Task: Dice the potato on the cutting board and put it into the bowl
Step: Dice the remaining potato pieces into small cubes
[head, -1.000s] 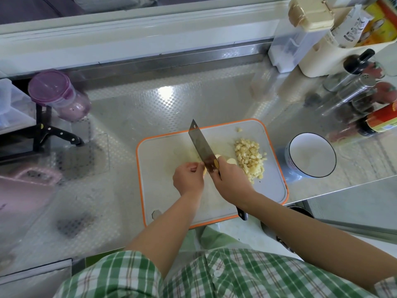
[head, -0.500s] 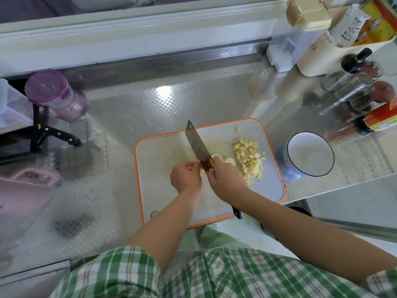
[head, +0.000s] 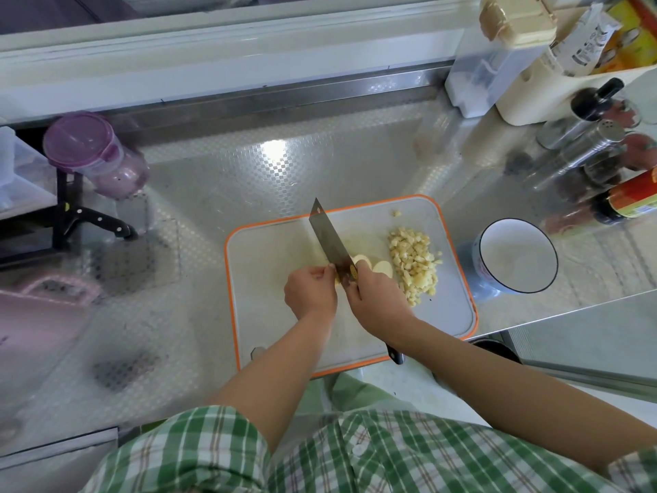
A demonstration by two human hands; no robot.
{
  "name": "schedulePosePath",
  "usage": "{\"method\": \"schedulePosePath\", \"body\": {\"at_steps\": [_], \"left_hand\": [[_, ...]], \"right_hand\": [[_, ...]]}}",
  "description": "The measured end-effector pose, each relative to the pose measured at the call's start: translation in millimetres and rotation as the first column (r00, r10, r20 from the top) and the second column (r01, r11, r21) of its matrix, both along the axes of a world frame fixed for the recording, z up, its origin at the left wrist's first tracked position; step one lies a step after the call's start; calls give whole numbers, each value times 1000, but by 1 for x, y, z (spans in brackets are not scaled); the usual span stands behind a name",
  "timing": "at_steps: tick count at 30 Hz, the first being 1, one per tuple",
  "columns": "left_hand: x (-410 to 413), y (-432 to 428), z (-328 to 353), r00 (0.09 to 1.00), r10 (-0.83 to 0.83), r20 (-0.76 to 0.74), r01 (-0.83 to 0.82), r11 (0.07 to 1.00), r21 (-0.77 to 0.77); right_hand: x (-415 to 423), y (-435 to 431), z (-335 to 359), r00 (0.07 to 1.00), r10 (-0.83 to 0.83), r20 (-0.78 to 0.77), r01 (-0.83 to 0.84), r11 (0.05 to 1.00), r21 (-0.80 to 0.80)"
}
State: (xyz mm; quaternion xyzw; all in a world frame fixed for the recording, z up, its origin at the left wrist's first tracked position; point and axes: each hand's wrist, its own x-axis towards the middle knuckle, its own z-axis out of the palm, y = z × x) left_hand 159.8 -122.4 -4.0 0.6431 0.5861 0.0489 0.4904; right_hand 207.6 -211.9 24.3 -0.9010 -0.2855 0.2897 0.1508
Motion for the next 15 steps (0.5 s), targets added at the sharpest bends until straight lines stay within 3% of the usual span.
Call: {"method": "schedulePosePath", "body": {"at_steps": [15], "left_hand": [[-2,1,2,999,-12,-51,13,1000,17]], "right_hand": [[-4,-1,-8,999,-28,-26,28,999,17]]}}
